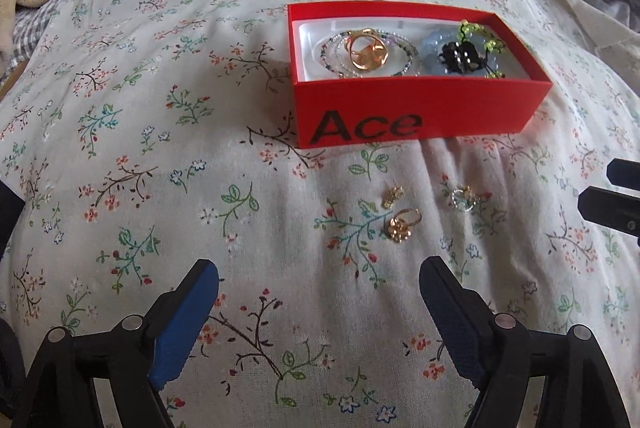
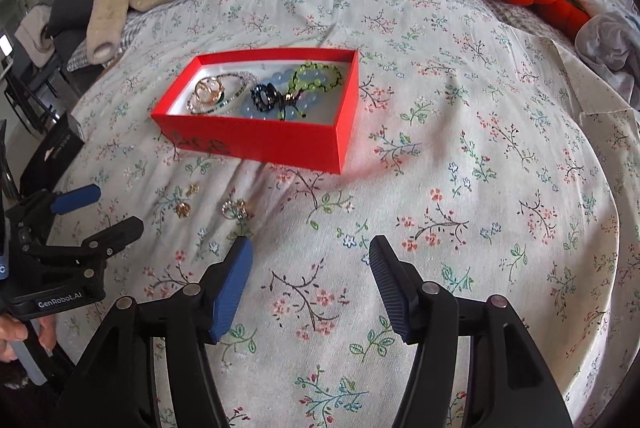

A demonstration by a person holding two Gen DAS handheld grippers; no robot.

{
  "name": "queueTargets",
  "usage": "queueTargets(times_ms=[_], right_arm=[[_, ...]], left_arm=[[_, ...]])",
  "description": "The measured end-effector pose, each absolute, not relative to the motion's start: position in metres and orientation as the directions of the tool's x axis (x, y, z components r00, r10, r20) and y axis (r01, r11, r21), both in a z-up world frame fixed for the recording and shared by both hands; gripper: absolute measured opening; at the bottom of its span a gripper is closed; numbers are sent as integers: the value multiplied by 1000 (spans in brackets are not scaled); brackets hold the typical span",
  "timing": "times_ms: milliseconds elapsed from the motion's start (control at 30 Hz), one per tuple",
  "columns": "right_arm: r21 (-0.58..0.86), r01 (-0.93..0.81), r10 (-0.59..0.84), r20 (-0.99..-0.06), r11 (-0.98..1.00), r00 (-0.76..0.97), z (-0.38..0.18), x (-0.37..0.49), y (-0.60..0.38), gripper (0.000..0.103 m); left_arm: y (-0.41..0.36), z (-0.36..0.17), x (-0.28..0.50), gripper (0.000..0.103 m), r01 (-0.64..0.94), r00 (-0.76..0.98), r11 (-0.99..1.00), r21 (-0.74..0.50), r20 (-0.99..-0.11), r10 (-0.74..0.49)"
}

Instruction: Organize jewelry

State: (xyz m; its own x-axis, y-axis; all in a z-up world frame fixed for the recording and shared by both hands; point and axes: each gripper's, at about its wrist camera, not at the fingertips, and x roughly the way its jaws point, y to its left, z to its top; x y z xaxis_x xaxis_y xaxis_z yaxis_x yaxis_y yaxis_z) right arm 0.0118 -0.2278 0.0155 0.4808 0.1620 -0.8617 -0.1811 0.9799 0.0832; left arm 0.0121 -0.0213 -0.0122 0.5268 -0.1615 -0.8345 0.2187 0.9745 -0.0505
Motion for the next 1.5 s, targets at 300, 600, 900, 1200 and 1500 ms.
queueTargets(times_ms=[300, 600, 900, 1200, 1500], right_arm=[[36, -200, 125, -885, 979, 448, -12, 2, -231, 64], [37, -231, 139, -886, 972, 442, -14, 7, -226, 64], [19, -259, 139, -881, 966, 452, -16, 13, -219, 64], [45, -351, 220, -851, 935, 477, -13, 20, -197, 36], [130, -350, 288, -845, 928, 450, -19, 40, -177, 19]], left_arm=[[-30, -29, 8, 83, 299, 514, 947, -118, -816, -264], [-46, -37, 26, 48, 356, 508, 925, -132, -804, -310], [-56, -35, 33, 13, 376, 497, 919, -118, -811, -308], [-55, -26, 25, 13, 374, 491, 922, -99, -823, -287], [-35, -20, 22, 13, 334, 477, 933, -134, -829, -290]])
